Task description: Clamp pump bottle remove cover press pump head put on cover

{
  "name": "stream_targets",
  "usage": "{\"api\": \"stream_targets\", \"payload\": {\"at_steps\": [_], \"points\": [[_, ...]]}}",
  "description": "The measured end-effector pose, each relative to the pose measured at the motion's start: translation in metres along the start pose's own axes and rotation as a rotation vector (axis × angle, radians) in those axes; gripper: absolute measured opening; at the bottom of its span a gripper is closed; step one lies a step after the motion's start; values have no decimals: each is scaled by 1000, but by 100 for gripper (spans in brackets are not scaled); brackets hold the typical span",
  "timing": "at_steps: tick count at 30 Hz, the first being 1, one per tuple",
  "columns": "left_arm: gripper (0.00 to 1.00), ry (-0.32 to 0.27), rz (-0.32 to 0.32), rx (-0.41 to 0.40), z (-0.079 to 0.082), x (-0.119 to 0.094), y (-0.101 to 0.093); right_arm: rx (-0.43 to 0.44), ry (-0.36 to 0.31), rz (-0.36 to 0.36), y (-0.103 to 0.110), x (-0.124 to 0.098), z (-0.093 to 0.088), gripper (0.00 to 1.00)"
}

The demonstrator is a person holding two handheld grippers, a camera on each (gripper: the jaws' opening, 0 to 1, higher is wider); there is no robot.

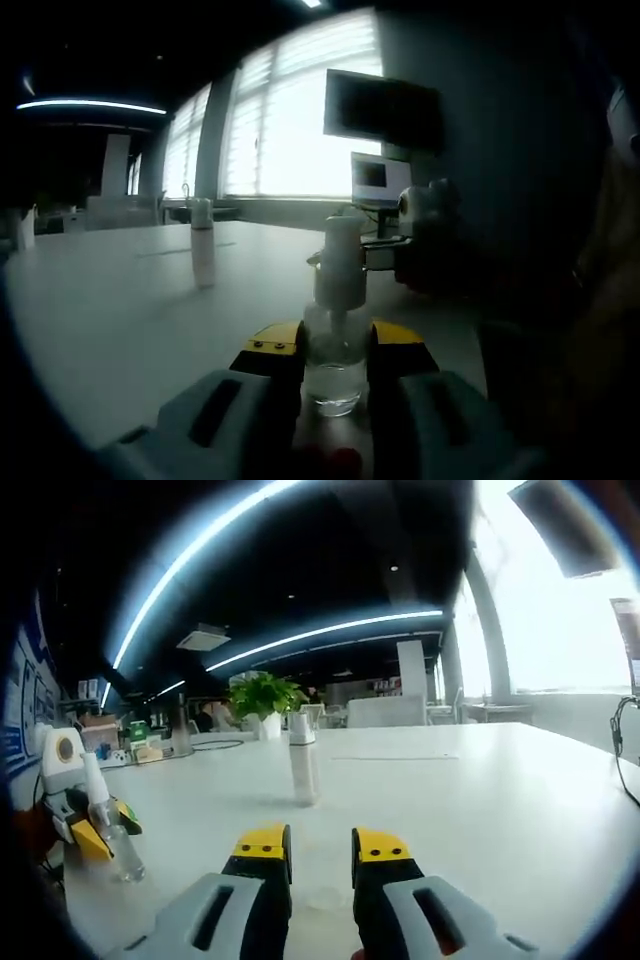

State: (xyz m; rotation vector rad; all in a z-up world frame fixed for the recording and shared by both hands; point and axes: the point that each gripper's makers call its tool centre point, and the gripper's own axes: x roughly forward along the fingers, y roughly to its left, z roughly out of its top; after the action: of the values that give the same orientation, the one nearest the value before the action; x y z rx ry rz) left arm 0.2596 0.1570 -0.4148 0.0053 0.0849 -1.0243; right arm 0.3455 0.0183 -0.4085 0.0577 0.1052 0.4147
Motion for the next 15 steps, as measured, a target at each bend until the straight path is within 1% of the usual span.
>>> {"api": "stream_targets", "payload": {"at_steps": [9, 15], "points": [[16, -1, 1, 2, 0, 0, 1, -9, -24, 7, 5, -4, 12, 18], [16, -1, 2, 0, 0, -1, 1, -14, -35, 19, 12, -8, 18, 16]]}}
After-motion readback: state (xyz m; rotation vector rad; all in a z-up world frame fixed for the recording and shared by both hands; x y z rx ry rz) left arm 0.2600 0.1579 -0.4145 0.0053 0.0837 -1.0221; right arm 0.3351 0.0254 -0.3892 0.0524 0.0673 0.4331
